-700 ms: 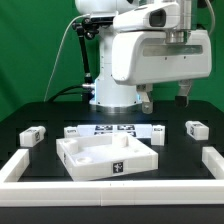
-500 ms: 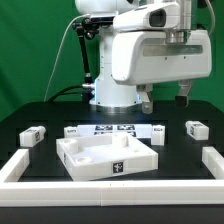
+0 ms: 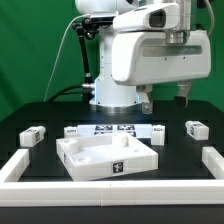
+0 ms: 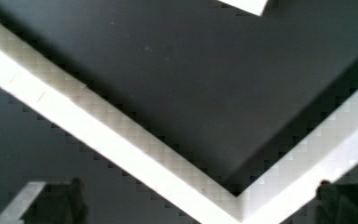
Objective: Assemble one leg
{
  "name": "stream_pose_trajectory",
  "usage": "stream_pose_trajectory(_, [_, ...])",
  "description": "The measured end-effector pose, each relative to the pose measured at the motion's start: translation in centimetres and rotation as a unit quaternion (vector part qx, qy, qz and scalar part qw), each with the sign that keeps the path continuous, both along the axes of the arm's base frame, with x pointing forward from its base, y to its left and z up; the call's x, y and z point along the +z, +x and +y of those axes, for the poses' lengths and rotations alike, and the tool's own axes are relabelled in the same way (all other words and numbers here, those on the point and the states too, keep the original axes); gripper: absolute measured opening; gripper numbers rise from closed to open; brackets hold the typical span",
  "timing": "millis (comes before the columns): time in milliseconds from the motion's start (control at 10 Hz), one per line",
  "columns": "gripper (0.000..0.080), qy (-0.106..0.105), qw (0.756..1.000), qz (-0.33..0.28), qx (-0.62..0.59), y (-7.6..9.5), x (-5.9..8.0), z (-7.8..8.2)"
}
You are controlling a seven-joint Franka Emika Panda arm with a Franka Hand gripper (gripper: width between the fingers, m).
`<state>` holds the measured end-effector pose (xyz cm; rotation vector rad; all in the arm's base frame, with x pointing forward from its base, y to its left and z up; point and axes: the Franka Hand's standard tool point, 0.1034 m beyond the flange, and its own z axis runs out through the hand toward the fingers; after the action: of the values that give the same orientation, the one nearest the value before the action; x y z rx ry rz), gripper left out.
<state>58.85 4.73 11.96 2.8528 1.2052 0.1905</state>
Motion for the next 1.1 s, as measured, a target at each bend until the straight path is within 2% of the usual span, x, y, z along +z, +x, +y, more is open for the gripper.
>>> stream_pose_trajectory(300, [0.0650, -0.017, 0.993, -0.016, 0.115, -1.8, -1.7, -1.4])
stream_pose_trajectory(500, [0.0650, -0.046, 0.983, 0.010, 0.178, -2.4, -2.4, -0.7])
stream_pose_trajectory(1000, [0.0650, -0.046, 0.982, 0.006, 0.183, -2.4, -2.4, -1.0])
stream_pose_trajectory(1100, [0.0650, -0.057, 0.967, 0.000, 0.249, -2.9, -2.9, -1.5])
